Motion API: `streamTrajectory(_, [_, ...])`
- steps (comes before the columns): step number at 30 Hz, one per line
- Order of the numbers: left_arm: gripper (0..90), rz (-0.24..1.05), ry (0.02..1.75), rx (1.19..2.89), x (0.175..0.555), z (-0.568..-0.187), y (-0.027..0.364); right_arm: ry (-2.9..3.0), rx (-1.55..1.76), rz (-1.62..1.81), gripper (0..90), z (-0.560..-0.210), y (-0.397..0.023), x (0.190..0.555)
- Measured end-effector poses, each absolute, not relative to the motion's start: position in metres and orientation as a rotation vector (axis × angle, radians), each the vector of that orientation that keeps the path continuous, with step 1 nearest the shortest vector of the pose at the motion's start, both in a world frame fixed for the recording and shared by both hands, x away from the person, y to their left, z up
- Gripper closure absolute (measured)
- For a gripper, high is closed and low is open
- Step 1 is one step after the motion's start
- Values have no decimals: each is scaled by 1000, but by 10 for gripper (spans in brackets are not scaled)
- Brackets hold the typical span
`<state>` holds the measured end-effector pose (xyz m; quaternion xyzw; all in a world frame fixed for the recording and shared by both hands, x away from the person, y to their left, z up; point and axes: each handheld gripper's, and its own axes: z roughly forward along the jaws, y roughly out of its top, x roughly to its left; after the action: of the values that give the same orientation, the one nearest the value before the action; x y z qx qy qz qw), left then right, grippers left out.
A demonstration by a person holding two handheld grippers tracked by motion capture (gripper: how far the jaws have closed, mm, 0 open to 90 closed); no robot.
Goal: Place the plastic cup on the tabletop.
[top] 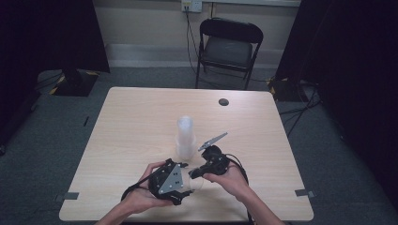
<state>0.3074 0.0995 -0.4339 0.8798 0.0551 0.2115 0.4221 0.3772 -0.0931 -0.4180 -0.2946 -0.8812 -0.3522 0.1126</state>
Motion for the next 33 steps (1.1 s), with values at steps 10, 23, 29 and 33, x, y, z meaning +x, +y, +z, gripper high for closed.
streamTrajectory(10, [224,552,65,2189,304,-435,94,-2575,-870,-984,900,-421,-84,379])
streamTrajectory(23, [302,558,102,2141,307,-436,97,-2560,-963,-1013,799,-422,-88,380])
streamTrajectory(29, [305,520,158,2110,310,-437,102,-2568,-984,-1046,741,-420,-90,380])
streamTrajectory(33, [304,468,202,2077,313,-438,104,-2567,-988,-1086,709,-419,-92,380])
